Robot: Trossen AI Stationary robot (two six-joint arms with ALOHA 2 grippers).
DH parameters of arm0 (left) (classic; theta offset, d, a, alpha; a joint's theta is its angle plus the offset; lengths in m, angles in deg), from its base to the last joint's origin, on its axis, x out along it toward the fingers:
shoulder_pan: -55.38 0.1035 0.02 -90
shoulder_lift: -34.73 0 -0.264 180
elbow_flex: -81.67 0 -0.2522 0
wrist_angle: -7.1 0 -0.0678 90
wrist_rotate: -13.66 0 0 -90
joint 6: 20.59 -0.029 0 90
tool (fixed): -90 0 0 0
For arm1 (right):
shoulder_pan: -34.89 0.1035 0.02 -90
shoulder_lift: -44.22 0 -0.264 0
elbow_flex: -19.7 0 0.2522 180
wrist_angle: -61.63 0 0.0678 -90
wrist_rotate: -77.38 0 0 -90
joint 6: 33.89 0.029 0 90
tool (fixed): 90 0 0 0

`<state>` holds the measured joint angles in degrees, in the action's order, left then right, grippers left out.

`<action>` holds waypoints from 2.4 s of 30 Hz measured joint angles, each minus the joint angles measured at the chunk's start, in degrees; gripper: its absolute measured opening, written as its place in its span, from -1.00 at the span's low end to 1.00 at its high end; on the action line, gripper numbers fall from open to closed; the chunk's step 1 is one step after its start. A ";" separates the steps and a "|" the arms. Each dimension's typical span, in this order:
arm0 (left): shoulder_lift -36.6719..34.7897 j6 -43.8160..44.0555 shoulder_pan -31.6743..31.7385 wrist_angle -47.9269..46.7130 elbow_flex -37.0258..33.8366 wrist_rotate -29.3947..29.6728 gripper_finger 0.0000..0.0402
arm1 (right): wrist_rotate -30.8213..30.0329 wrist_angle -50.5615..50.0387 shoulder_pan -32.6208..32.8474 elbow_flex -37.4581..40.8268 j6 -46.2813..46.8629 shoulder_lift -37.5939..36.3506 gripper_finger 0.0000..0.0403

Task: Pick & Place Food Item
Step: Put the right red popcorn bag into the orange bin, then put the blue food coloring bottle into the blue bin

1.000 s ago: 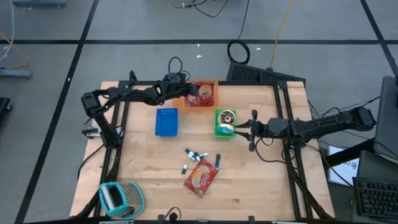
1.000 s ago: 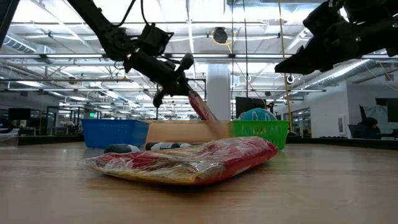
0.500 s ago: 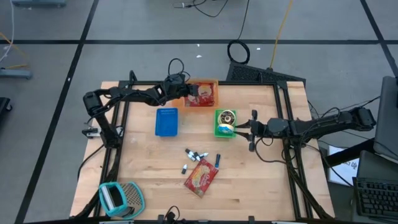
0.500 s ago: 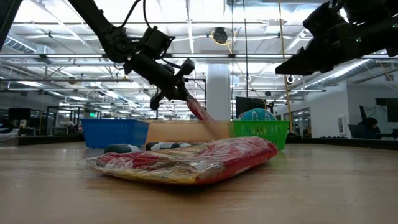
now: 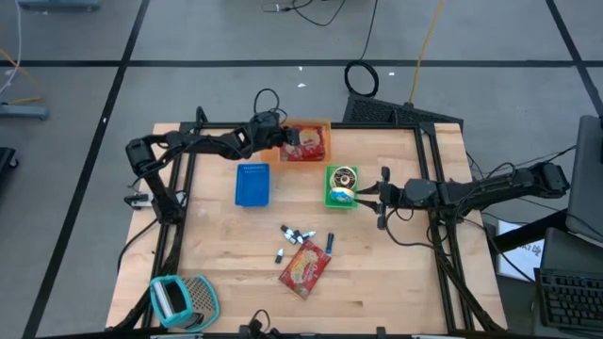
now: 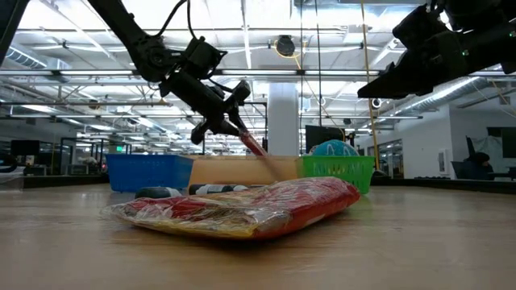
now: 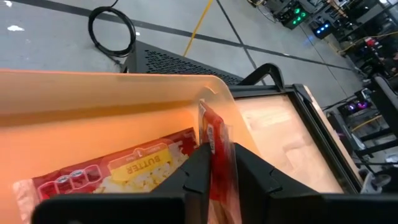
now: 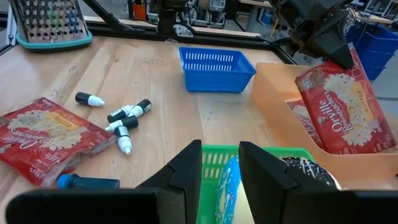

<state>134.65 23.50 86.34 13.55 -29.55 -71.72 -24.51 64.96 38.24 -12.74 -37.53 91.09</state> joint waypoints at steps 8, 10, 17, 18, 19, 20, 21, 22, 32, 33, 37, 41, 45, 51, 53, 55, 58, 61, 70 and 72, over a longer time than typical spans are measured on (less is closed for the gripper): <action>-1.38 -0.21 1.73 -3.45 0.01 -0.09 -0.36 | -0.01 -0.89 0.00 0.00 0.00 0.00 -0.53; -1.38 -0.78 2.11 -4.35 0.02 -0.20 -0.27 | 0.01 -0.91 0.00 0.00 0.00 0.00 -0.53; -1.38 -1.72 3.73 -4.68 0.01 -4.65 -0.04 | -0.01 -1.10 0.00 0.00 0.01 0.00 -0.53; -1.38 -1.71 3.99 -4.66 0.01 -5.20 -0.03 | 0.00 -1.10 0.00 0.00 0.02 0.00 -0.53; -1.38 -1.71 4.35 -4.68 0.02 -5.77 -0.01 | -0.01 -1.10 0.00 0.00 0.00 0.00 -0.54; -1.38 -1.69 4.72 -4.81 0.02 -6.30 0.00 | -0.01 -1.10 0.00 0.00 0.00 0.00 -0.53; -1.38 -1.66 5.12 -5.16 0.01 -6.68 0.00 | 0.00 -1.11 0.00 0.00 0.01 0.00 -0.53; -1.38 -1.59 5.45 -5.46 0.02 -7.11 0.01 | -0.01 -1.10 0.00 0.00 0.02 0.00 -0.53; -1.38 -0.69 8.13 -6.91 0.02 -10.22 0.01 | 0.02 -1.43 0.00 0.00 0.02 0.00 -0.53; -1.41 -0.54 8.29 -6.91 0.02 -10.40 0.01 | 0.02 -1.58 0.00 0.00 0.02 0.00 -0.53; -3.19 -0.56 8.72 -7.04 0.02 -10.68 0.01 | 0.02 -2.04 0.00 0.00 0.01 0.02 -0.53; -6.79 -1.67 8.51 -7.27 0.02 -10.69 0.01 | 0.01 -2.07 0.00 0.00 0.02 0.02 -0.53; -11.77 -4.25 6.60 -7.00 0.02 -10.61 0.01 | 0.02 -2.07 0.00 0.00 0.02 0.02 -0.53; -19.51 -9.94 1.03 -6.41 0.02 -10.62 0.01 | 0.02 -1.98 0.00 0.00 0.02 0.02 -0.51; -21.92 -12.19 -1.19 -6.42 0.02 -10.58 0.01 | 0.02 -1.57 0.00 0.00 0.02 0.02 -0.52; -24.25 -14.66 -3.64 -6.43 0.02 -10.60 0.01 | 0.02 -1.04 0.00 0.00 0.11 0.02 -0.52; -27.67 -17.98 -7.58 -6.42 0.02 -10.28 0.01 | 0.06 -0.58 0.00 0.00 1.61 0.02 -0.52; -30.03 -20.46 -12.46 -6.30 0.02 -7.30 0.01 | 0.10 -0.24 0.00 0.00 2.40 0.02 -0.53; -29.79 -24.49 -28.96 -5.49 0.02 1.64 0.01 | 11.00 6.64 0.23 0.00 8.54 0.04 -0.53; -29.73 -25.65 -32.44 -4.40 0.00 2.23 0.01 | 16.70 9.66 0.38 0.00 11.09 0.19 -0.53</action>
<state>104.92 -2.14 53.90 9.15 -29.55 -69.48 -7.81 74.63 38.63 -12.74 -26.44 91.28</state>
